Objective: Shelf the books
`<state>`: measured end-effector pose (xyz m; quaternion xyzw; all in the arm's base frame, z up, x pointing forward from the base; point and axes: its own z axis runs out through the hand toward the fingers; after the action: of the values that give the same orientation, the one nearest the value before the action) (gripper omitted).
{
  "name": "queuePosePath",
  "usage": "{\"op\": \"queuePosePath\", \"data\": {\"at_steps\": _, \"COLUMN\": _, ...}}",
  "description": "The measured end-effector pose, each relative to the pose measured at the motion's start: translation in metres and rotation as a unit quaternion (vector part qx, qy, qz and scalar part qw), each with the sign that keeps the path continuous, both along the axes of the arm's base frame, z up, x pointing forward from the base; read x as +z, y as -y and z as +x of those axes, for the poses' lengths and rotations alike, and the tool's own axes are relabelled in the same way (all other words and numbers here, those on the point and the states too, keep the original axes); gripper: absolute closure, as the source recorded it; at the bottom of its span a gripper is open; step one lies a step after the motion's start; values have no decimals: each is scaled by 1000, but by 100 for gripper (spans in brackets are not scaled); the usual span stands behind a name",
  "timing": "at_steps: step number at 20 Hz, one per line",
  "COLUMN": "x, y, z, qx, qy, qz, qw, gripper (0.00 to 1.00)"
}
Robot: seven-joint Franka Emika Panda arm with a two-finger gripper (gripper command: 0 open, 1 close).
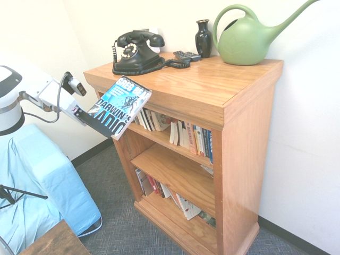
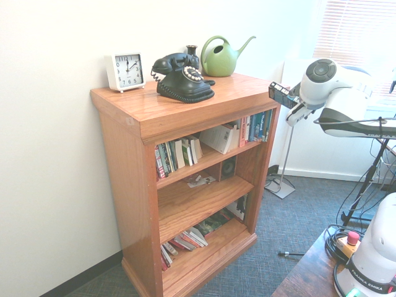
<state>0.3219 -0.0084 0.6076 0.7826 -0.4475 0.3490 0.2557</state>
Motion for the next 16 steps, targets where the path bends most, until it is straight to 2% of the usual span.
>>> {"op": "queuePosePath", "data": {"at_steps": 9, "x": -59, "y": -37, "z": -19, "qx": 44, "qy": -16, "qz": 72, "qw": 996, "gripper": 100}}
{"op": "queuePosePath", "data": {"at_steps": 16, "x": -107, "y": -55, "z": 3, "qx": 78, "qy": -18, "qz": 112, "qw": 991, "gripper": 100}}
